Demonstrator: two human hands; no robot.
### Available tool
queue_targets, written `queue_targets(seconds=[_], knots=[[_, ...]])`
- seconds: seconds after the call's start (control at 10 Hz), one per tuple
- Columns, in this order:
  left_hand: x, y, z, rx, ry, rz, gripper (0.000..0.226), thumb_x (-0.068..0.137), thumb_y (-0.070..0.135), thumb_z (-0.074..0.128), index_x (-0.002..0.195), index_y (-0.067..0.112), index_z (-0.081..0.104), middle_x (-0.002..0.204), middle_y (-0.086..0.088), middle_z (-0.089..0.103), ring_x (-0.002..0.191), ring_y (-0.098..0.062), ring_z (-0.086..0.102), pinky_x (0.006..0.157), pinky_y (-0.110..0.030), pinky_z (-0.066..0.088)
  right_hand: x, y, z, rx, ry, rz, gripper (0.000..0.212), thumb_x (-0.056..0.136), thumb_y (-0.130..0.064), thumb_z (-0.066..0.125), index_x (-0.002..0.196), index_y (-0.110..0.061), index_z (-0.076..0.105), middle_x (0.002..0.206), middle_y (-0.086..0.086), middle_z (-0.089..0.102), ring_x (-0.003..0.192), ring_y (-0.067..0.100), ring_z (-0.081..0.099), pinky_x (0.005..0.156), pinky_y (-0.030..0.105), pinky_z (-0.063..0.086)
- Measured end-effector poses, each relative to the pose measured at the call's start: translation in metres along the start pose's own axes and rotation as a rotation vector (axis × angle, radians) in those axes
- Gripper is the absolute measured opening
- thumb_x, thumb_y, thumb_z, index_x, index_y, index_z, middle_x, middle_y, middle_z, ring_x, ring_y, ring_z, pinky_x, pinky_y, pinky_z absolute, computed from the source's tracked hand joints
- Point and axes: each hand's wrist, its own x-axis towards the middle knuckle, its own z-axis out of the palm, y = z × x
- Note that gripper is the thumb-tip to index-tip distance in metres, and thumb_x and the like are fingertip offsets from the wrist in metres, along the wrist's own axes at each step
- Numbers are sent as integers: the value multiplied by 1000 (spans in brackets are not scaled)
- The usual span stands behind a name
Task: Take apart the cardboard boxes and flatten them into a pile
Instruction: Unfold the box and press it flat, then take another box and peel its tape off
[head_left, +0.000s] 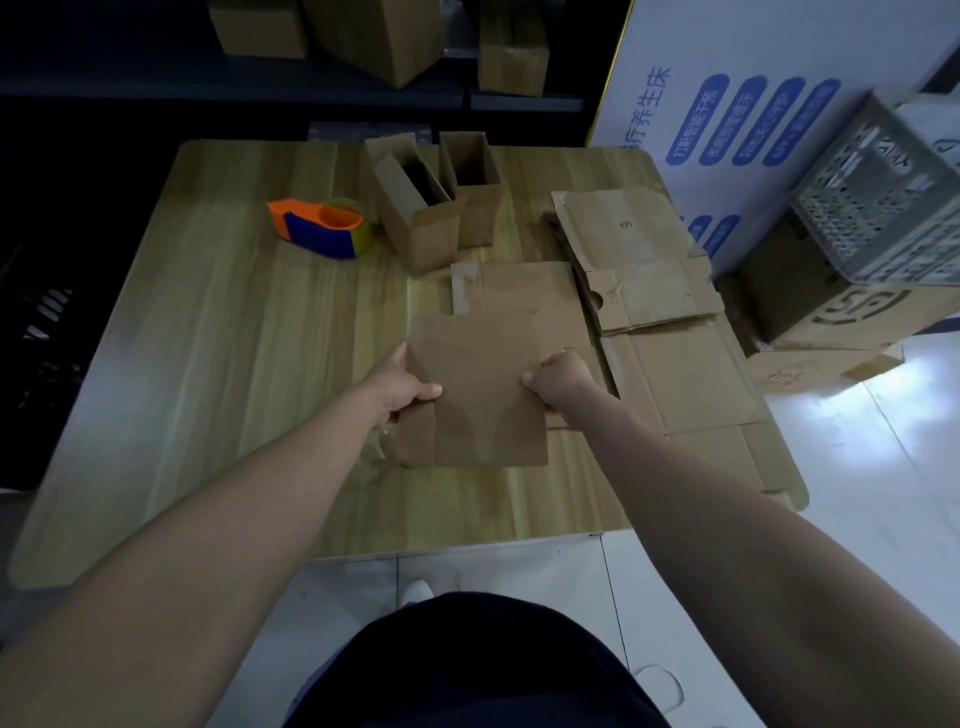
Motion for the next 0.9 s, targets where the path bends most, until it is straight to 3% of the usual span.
queue_targets(seconds=[0.1, 0.2, 0.3, 0.4, 0.5, 0.6, 0.7, 0.8, 0.9], knots=[[2, 4, -14, 107, 97, -40, 54, 76, 11, 78, 122, 9, 51, 121, -9, 60, 107, -26, 58, 90, -38, 50, 3, -20, 7, 17, 6, 35, 33, 98, -19, 50, 117, 6, 57, 90, 13, 59, 80, 25, 60, 72, 35, 55], [1, 3, -19, 153, -27, -94, 39, 80, 4, 73, 112, 6, 52, 109, -10, 62, 101, -27, 60, 88, -41, 51, 8, -22, 10, -81, -50, 93, 11, 98, -11, 50, 98, -1, 55, 84, 11, 57, 72, 22, 59, 52, 28, 49], [1, -2, -14, 251, -148, -125, 42, 82, 6, 72, 116, 4, 48, 115, -11, 61, 105, -29, 61, 88, -45, 53, 9, -4, 12, -55, -82, 271, 18, 94, -13, 59, 100, 3, 54, 84, 13, 54, 73, 26, 59, 59, 30, 53], [4, -6, -2, 354, -115, -89, 51, 85, 13, 69, 127, 4, 43, 124, -10, 54, 112, -28, 56, 84, -33, 50, 17, 15, 16, 92, -94, 322, 35, 95, -15, 57, 125, 0, 47, 108, 12, 45, 114, 31, 52, 95, 40, 49], [17, -15, 12, 303, -73, -49, 57, 84, 13, 70, 133, 2, 43, 133, -12, 53, 119, -29, 52, 97, -34, 44, 25, 27, 21, 307, -37, 345, 30, 91, -14, 63, 117, 0, 56, 112, 11, 55, 100, 26, 53, 95, 41, 48], [25, -21, 20, 204, -61, -59, 52, 84, 8, 69, 129, 3, 45, 130, -13, 55, 118, -30, 53, 101, -41, 44, 28, 32, 21, 396, -24, 381, 29, 89, -12, 62, 117, -5, 57, 109, 10, 58, 88, 24, 54, 84, 35, 46], [31, -21, 24, 135, -59, -80, 45, 85, 5, 66, 125, 6, 46, 128, -12, 55, 114, -30, 54, 97, -43, 46, 30, 29, 17, 428, -9, 341, 43, 92, -5, 54, 135, 1, 47, 127, 18, 53, 103, 25, 55, 81, 28, 40], [39, -16, 25, 82, -6, -60, 45, 86, 5, 64, 125, 10, 43, 122, -11, 56, 108, -29, 55, 92, -43, 49, 39, 25, 16, 414, -17, 358, 40, 97, -12, 53, 134, 2, 47, 138, 16, 49, 126, 30, 49, 94, 33, 44], [48, -7, 24, 71, 77, 24, 50, 84, -1, 64, 130, 5, 43, 128, -13, 55, 115, -30, 54, 98, -39, 45, 49, 19, 15, 461, -40, 362, 43, 98, -19, 53, 133, 5, 46, 136, 17, 49, 128, 30, 47, 104, 34, 40]])
